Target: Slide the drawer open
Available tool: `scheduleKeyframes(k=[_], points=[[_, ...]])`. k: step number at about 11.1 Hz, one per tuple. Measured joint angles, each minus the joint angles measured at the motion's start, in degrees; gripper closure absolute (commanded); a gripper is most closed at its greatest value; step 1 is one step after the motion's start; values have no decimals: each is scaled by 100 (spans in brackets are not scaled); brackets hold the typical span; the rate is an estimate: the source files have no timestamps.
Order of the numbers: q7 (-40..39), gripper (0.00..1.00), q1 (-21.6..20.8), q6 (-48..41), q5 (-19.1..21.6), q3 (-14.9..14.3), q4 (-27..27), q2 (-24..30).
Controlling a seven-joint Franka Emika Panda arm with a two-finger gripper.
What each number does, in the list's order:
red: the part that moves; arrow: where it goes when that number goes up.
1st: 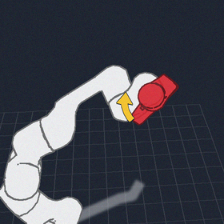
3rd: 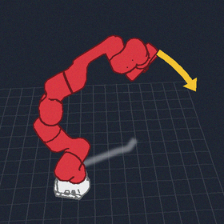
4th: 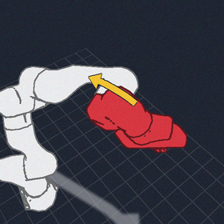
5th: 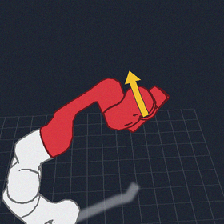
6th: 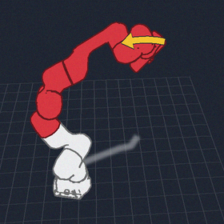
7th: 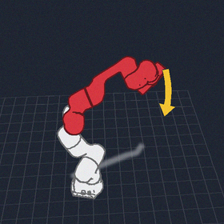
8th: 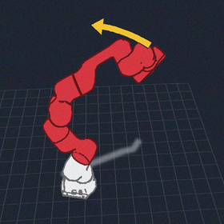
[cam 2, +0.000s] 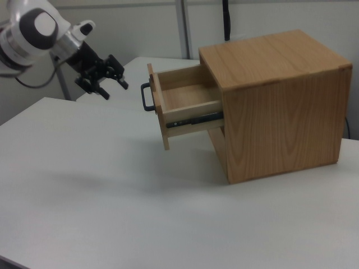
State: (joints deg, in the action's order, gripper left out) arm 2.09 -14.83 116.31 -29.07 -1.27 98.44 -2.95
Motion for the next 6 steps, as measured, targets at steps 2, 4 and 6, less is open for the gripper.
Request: scheduleKeyframes(k=[2,4,6], points=[[62,7,-4,-687,992,-24,-272,99],[120,0,129,-1428,1722,-82,-378,255],[153,0,499,-1922,2352,-105,-383,503]])
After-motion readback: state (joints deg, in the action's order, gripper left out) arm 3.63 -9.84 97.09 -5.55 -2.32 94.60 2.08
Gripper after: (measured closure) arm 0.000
